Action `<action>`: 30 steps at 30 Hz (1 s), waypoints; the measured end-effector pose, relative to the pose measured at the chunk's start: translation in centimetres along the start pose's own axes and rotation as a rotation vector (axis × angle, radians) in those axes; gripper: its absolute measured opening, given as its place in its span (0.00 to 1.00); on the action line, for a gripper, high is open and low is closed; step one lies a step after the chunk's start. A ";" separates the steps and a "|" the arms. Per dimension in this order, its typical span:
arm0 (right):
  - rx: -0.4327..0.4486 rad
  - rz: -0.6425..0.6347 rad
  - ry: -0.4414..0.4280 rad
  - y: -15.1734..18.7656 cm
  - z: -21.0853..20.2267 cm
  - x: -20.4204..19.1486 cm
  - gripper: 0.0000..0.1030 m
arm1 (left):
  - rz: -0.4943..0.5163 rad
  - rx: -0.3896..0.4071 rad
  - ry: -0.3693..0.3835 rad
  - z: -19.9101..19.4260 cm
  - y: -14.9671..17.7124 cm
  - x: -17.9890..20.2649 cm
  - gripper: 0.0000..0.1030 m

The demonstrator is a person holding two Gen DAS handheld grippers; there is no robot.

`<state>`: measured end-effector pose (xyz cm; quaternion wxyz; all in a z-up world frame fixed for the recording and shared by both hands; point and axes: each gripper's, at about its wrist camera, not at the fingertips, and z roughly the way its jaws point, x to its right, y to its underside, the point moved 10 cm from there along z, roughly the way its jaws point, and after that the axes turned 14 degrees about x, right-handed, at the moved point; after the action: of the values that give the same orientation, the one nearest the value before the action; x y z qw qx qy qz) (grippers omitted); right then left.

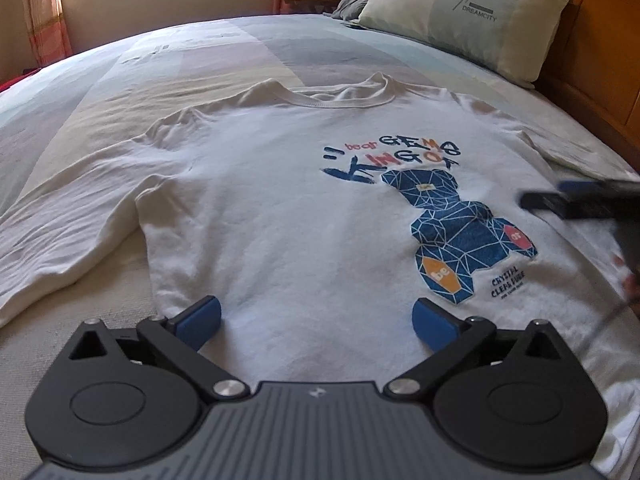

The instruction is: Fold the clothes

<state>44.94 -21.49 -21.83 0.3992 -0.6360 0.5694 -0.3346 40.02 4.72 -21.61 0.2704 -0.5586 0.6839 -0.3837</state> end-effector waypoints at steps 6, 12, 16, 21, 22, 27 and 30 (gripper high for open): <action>-0.044 -0.038 0.034 1.5 -3.7 -0.1 1.00 | 0.008 -0.002 -0.008 -0.1 0.0 0.0 0.99; 0.007 -0.123 -0.058 -1.6 -4.3 -5.1 1.00 | 0.015 -0.006 -0.014 -0.1 0.1 0.0 0.99; -0.094 -0.150 -0.103 0.6 -3.2 -7.3 1.00 | 0.016 -0.008 -0.012 -0.1 0.1 0.0 0.99; -0.151 -0.025 -0.044 3.9 -6.8 -4.6 1.00 | 0.026 -0.024 -0.010 -0.5 0.0 0.1 0.99; -0.174 -0.030 -0.036 4.5 -8.0 -4.5 1.00 | 0.026 -0.027 -0.009 -0.7 -0.1 0.2 0.99; -0.206 -0.064 -0.046 3.9 -10.7 -6.6 1.00 | 0.051 -0.019 0.027 -1.6 -0.6 1.0 0.99; -0.117 -0.126 -0.120 1.8 -9.5 -10.2 1.00 | 0.068 -0.012 0.049 -2.0 -0.9 1.6 0.99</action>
<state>34.48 -12.61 -18.80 0.3728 -0.7116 0.5221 -0.2864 38.53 3.55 -19.64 0.2630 -0.5273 0.7111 -0.3837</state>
